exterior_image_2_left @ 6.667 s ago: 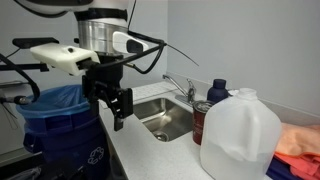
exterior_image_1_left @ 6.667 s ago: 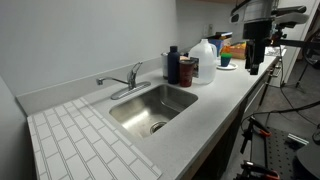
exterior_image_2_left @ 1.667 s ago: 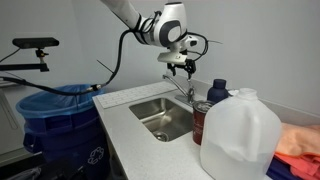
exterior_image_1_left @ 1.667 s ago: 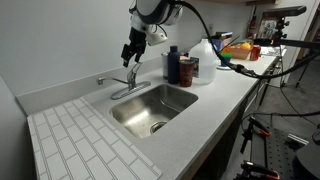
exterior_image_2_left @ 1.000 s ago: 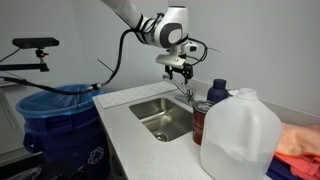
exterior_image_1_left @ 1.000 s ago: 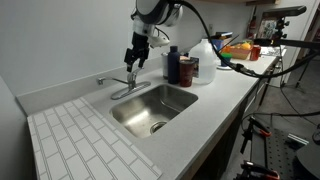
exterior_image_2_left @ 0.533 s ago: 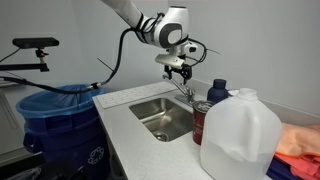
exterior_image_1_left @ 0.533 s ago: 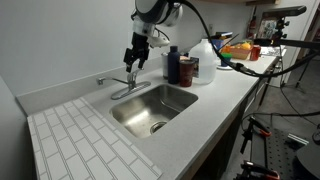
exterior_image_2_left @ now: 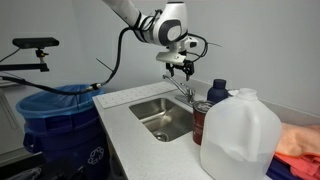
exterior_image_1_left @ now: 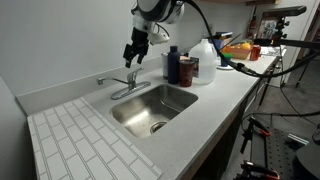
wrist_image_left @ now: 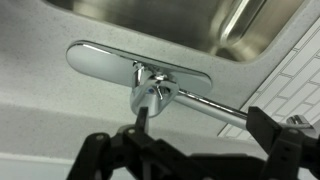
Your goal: Close the tap and move the faucet to the right
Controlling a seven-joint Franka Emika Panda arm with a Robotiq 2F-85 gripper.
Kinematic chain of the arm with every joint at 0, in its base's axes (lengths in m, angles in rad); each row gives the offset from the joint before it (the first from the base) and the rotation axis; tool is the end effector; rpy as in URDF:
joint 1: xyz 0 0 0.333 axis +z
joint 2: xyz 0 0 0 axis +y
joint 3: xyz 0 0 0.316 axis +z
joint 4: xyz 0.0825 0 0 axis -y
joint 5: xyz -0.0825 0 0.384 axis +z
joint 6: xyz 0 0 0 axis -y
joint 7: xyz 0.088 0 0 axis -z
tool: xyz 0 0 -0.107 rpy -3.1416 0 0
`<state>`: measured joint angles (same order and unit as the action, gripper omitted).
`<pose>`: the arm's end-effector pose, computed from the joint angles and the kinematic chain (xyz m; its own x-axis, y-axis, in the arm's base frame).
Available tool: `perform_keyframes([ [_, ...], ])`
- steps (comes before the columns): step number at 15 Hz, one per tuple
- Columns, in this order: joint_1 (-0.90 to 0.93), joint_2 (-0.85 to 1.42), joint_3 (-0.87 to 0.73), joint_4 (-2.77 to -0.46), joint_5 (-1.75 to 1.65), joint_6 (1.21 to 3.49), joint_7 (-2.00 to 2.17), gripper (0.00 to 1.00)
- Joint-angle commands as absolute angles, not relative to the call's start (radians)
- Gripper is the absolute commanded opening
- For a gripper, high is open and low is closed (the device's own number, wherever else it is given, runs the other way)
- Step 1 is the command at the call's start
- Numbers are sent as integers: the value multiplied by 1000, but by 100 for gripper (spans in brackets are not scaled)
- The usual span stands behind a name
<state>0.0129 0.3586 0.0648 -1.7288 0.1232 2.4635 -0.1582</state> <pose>0.6822 0.0482 0.4152 0.9185 0.1212 0.3764 0.1590 -0.9847 -0.0710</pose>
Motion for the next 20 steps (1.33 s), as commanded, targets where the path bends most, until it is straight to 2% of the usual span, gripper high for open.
perform_keyframes([
  [1, 20, 311, 68, -1753, 94, 2517, -154, 100],
  [9, 43, 321, 120, -1692, 114, 2575, -184, 100],
  [14, 38, 355, 172, -1635, 154, 2527, -230, 100],
  [20, 52, 338, 157, -1662, 127, 2530, -191, 100],
])
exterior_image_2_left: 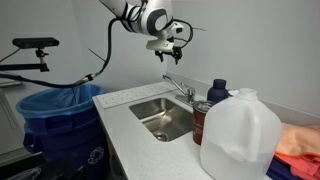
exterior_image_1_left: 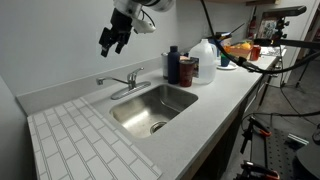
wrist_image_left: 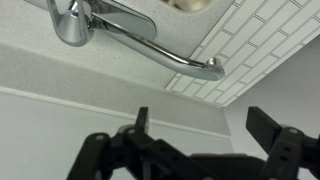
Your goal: Close the tap and move the faucet to the right
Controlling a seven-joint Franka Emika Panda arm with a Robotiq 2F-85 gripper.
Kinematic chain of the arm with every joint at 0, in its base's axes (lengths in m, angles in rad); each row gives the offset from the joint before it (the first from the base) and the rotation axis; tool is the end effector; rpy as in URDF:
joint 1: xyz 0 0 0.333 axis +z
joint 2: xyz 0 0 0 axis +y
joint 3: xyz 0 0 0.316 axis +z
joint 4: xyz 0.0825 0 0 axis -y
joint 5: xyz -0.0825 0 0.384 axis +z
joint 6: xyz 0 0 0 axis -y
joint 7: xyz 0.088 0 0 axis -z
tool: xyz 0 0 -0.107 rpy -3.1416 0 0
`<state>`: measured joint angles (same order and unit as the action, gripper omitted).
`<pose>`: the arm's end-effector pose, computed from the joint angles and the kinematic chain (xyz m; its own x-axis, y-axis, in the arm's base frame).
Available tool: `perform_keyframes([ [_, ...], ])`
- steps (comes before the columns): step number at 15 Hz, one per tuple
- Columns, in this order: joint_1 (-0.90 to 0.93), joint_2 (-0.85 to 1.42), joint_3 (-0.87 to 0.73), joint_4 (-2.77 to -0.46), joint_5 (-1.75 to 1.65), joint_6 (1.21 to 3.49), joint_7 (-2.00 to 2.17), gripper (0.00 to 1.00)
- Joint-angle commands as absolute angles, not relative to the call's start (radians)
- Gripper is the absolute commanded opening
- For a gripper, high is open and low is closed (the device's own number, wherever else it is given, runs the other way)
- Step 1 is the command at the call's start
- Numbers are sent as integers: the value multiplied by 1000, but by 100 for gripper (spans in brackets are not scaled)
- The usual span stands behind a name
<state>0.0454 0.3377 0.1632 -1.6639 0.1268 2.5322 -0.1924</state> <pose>0.6833 0.1291 0.4732 0.8231 0.2276 0.5203 0.3069 -0.9492 -0.0701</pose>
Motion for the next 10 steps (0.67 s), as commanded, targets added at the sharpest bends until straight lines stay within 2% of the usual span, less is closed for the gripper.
perform_keyframes([
  [1, 52, 338, 157, -1661, 127, 2530, -191, 100],
  [10, 28, 462, 216, -1560, 203, 2561, -283, 100],
])
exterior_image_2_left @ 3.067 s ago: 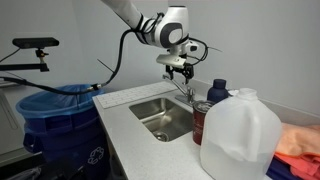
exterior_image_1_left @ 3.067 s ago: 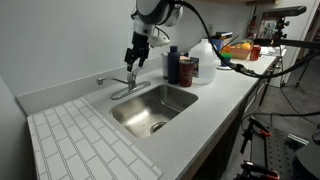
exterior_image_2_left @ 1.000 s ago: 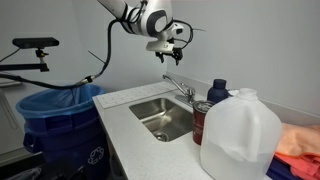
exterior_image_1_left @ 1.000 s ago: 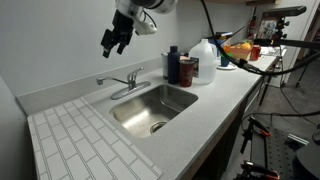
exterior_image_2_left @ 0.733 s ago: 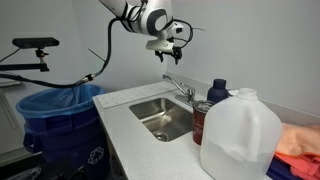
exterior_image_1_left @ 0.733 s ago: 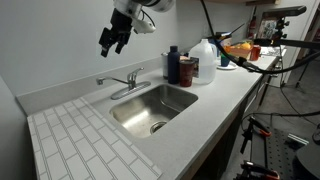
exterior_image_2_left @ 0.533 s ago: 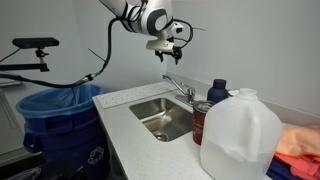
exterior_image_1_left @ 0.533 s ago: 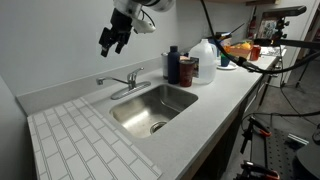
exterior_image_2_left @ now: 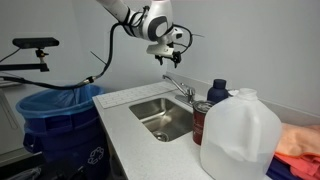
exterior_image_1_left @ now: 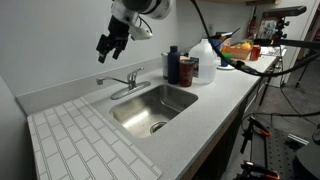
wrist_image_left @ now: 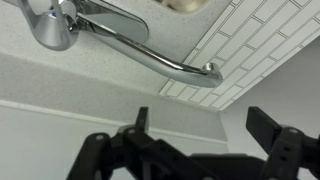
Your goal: Close the tap and move the faucet to the right
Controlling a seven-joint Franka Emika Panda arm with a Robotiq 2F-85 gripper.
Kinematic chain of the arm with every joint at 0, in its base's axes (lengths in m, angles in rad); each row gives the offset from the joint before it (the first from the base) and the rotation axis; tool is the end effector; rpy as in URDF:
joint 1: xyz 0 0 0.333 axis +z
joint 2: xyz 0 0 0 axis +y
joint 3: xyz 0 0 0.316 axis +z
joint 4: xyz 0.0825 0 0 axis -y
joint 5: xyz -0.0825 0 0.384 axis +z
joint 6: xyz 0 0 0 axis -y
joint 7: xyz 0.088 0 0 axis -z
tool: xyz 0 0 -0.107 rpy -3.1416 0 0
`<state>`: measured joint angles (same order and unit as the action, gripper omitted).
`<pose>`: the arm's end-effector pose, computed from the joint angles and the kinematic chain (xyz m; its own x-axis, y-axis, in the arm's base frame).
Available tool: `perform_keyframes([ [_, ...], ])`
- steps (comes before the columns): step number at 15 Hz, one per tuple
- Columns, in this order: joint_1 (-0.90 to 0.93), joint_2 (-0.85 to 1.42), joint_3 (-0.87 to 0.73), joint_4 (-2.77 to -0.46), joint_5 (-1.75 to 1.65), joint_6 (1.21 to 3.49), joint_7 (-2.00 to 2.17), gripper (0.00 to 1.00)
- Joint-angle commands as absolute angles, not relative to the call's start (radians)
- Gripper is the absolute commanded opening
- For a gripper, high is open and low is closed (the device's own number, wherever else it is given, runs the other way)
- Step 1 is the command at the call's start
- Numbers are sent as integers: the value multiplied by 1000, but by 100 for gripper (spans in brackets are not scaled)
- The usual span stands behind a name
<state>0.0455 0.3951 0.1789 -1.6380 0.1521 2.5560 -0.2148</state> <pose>0.6937 0.1381 0.4502 0.8240 0.2295 0.5180 0.3222 -0.9419 -0.0951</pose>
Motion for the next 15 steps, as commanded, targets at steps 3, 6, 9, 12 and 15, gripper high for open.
perform_keyframes([
  [3, 24, 501, 240, -1516, 219, 2564, -332, 100],
  [6, 21, 536, 260, -1475, 230, 2559, -360, 100],
  [9, 4, 557, 289, -1450, 261, 2536, -390, 100],
  [12, 15, 652, 304, -1332, 287, 2477, -382, 100],
  [15, 28, 715, 303, -1249, 280, 2415, -367, 100],
])
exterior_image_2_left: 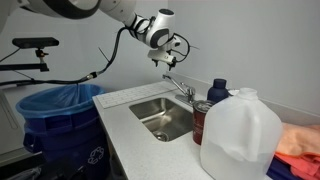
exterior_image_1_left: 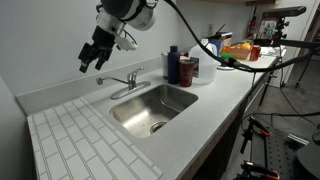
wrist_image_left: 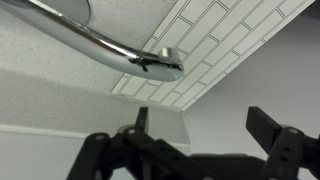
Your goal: Close the tap and move the faucet to the right
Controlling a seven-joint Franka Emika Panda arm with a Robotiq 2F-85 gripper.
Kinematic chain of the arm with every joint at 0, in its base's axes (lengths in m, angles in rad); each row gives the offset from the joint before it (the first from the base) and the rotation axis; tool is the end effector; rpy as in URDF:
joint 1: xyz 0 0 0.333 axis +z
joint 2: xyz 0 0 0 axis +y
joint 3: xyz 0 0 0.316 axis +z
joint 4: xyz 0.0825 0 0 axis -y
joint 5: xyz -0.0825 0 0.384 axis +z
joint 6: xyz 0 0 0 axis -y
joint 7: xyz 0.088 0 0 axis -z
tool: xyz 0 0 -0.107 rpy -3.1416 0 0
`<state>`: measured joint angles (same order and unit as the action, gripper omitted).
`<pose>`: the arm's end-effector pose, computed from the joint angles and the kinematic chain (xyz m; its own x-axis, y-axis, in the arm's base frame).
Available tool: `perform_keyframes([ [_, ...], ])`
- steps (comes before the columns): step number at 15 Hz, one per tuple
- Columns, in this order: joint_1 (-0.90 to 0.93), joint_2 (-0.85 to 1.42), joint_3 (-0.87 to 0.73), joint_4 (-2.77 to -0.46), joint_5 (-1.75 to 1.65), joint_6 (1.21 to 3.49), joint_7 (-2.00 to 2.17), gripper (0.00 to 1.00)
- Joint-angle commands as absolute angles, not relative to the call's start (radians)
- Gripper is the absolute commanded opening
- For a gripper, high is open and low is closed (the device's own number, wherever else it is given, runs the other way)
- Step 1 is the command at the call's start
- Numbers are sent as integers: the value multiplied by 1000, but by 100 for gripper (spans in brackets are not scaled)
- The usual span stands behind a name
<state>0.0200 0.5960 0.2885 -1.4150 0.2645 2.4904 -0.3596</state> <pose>0.7324 0.1799 0.4181 0.8043 0.2789 0.5248 0.4442 -0.8688 -0.2190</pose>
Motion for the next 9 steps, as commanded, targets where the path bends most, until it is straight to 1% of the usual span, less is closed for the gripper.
perform_keyframes([
  [1, 34, 744, 301, -1215, 276, 2394, -361, 100],
  [5, 45, 827, 302, -1103, 275, 2317, -343, 100],
  [9, 62, 863, 282, -1030, 269, 2221, -271, 100],
])
